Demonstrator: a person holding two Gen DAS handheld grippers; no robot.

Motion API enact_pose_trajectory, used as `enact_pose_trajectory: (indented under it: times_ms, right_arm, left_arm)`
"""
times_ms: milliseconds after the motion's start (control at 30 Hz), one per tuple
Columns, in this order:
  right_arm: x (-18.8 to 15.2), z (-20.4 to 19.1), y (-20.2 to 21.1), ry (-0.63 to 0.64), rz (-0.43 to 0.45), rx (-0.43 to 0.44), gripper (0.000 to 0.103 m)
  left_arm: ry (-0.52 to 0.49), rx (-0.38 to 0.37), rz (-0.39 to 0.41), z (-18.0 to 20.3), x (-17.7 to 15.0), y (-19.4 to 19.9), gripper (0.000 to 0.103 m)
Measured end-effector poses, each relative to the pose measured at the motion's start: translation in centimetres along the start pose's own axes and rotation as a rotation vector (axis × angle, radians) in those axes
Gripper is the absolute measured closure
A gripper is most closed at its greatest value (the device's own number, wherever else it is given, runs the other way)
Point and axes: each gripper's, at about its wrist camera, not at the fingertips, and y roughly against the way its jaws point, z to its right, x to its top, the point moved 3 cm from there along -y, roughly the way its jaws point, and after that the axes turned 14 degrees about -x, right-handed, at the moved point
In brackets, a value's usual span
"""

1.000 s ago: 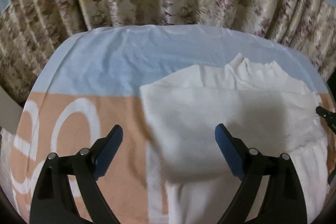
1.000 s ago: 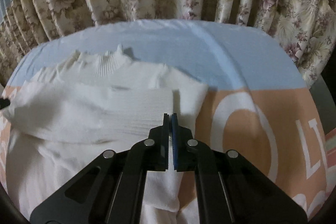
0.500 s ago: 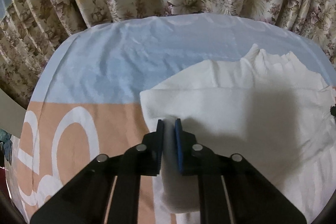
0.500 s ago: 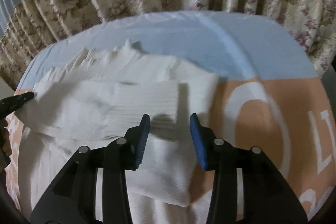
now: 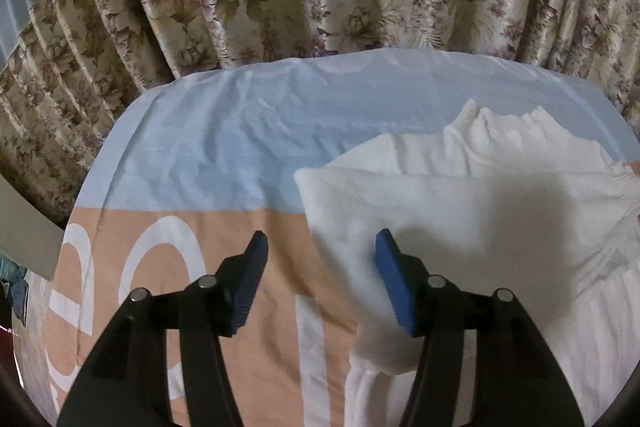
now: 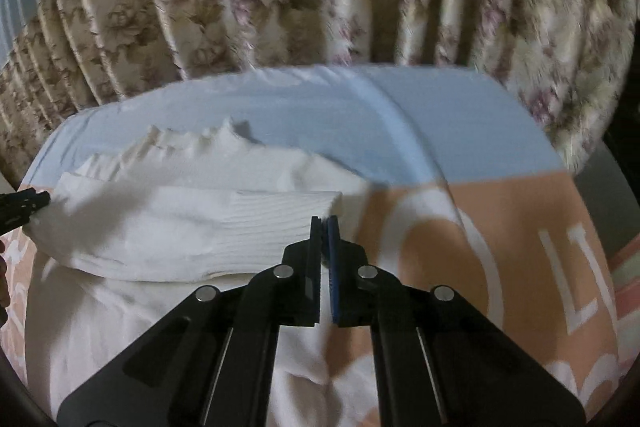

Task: Fold small clothes
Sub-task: 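Fold the sweater side inward with the left gripper and release both grippers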

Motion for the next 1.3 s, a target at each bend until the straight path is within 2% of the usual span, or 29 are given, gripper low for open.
enact_pose_trajectory:
  times_ms: [67,233,300,333,367,400,567,667,800,867,933,1100,1133,1167,1233,1267,1300]
  right_arm:
    - [-0.8,0.4,-1.1,-0.002,-0.042,-0.013,0.1]
    - [-2.0,-0.1,-2.6,0.031,-0.066,-0.016,0.099]
    - [-2.0,0.0,-2.5,0.026,-0.061,-0.008,0.094]
    - [-2.0,0.0,-2.2,0.021,-0.051,0.016,0.091]
    - [-1.9,0.0,-1.7,0.02,-0.035,0.036,0.08]
    - [-1.9,-0.1,-1.3,0.023,-0.02,0.044,0.075]
    - [-1.5,-0.9,0.7,0.083,0.051,0.031,0.072]
    - [-1.5,-1.8,1.4,0.101,0.061,0.049,0.069]
    - [-1.8,-2.9,1.8,0.13,0.073,0.062,0.062]
    - [-1.9,-3.3,1.6,0.136,0.068,0.067,0.058]
    - [-2.0,-3.6,0.9,0.14,0.043,0.069,0.053]
    - [-2.1,-3.6,-0.9,0.128,-0.017,0.048,0.053]
    - [-2.1,-3.6,-1.2,0.119,-0.031,0.055,0.053]
    - [-2.1,-3.5,-1.5,0.109,-0.046,0.067,0.064]
    - [-2.0,-3.3,-1.9,0.109,-0.06,0.064,0.078]
    - [-2.0,-3.2,-1.8,0.102,-0.058,0.068,0.093]
    - [-1.9,-2.9,-1.8,0.086,-0.056,0.078,0.103]
  left_arm:
    - [0.002,0.009,-0.011,0.0,-0.2,-0.2,0.044]
    - [0.004,0.002,-0.033,-0.3,-1.5,-0.3,0.038]
    - [0.003,0.013,-0.022,-0.6,-1.9,0.2,0.037]
    - [0.01,-0.003,-0.012,-0.8,-2.0,0.6,0.037]
    - [0.022,-0.026,-0.003,-1.0,-2.1,1.0,0.035]
    - [0.034,-0.042,0.009,-1.1,-2.2,1.6,0.03]
    - [0.019,0.007,0.028,-1.2,-3.1,3.5,0.029]
    - [-0.047,0.003,0.006,0.3,-4.7,4.1,0.029]
    - [-0.167,0.066,-0.035,2.6,-6.5,3.2,0.028]
    - [-0.181,0.087,-0.052,2.8,-6.9,2.5,0.028]
    - [-0.151,0.09,-0.05,2.3,-6.8,2.1,0.028]
    - [-0.034,0.028,-0.054,-0.1,-5.8,0.5,0.027]
    - [-0.026,0.022,-0.046,-0.2,-5.7,0.6,0.028]
    - [-0.021,0.02,-0.04,-0.3,-5.8,0.7,0.032]
    - [-0.001,-0.015,-0.025,-0.4,-6.1,1.0,0.049]
    - [0.007,-0.027,-0.023,-0.4,-6.2,1.1,0.058]
    - [0.016,-0.036,-0.018,-0.5,-6.4,1.3,0.066]
